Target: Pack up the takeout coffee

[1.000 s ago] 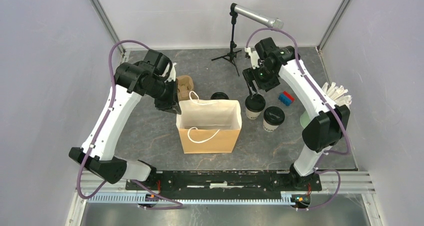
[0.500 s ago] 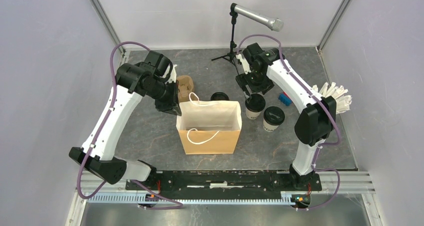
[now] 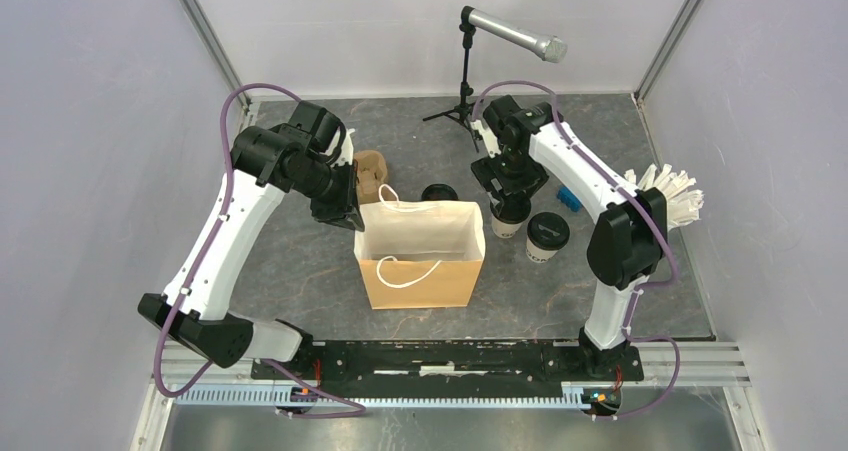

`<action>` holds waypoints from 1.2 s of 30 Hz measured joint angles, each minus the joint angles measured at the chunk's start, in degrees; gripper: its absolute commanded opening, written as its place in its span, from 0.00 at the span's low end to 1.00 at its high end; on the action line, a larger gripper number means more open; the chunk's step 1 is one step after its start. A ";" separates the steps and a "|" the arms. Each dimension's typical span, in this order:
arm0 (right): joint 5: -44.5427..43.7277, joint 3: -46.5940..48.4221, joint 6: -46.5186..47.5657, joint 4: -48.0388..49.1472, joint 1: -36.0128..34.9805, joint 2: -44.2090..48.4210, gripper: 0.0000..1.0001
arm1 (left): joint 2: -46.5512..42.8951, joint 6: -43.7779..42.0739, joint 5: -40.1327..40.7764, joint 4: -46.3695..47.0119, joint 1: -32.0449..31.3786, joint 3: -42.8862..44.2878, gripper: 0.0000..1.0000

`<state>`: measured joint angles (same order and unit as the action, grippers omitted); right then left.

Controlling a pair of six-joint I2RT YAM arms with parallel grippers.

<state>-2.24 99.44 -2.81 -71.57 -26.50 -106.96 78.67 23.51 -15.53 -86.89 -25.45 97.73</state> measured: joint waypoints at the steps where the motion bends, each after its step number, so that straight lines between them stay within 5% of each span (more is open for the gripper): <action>1: -0.04 -0.11 0.11 0.00 0.00 -0.07 0.85 | 0.00 0.00 0.00 0.00 0.00 0.00 0.04; 10: -1.75 -0.31 1.01 -0.11 0.00 -0.74 0.82 | 0.02 0.00 0.02 0.00 0.00 0.00 0.04; 36: -0.13 1.38 1.18 -0.11 0.02 -0.61 0.92 | 0.48 0.00 0.04 0.00 0.00 0.02 0.04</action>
<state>-2.37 100.82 -1.63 -71.68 -26.48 -107.57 79.15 23.51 -15.49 -86.89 -25.45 97.76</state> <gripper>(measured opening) 0.921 0.044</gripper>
